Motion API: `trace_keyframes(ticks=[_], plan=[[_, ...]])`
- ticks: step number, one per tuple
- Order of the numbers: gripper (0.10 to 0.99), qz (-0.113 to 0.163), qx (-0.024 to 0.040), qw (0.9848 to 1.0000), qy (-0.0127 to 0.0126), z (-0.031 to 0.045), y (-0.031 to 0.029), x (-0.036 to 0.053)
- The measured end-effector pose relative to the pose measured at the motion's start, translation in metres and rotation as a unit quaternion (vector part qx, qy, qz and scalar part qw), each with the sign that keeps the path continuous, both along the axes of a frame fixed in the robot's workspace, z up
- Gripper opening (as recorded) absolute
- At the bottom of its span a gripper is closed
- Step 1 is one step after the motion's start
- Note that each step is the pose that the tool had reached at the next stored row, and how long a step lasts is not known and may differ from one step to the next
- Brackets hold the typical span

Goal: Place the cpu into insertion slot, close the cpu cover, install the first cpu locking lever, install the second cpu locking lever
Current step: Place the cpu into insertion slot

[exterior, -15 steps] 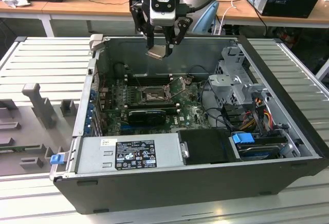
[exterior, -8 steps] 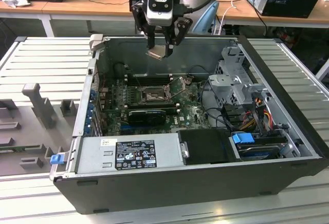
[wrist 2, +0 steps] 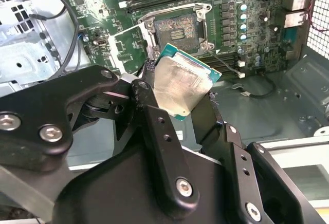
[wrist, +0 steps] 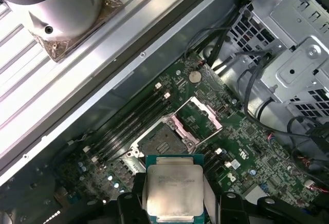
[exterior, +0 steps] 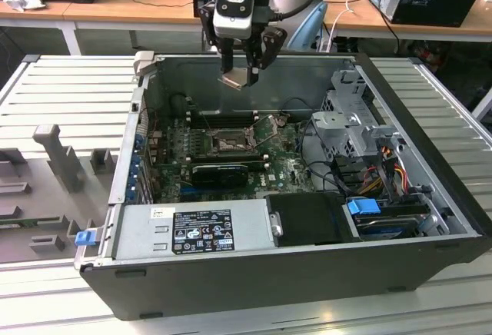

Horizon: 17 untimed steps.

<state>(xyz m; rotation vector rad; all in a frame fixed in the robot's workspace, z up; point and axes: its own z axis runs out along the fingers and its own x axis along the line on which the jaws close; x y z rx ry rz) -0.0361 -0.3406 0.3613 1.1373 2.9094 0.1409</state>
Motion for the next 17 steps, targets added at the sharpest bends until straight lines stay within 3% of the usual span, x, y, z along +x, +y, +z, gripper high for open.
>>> trace_keyframes(ticks=[7,17], plan=[[0.529,-0.028,0.0000,0.9996,0.0000,0.0000,0.0000,0.0000],[0.529,-0.068,0.0000,0.9977,0.0000,0.0000,0.0000,0.0000]])
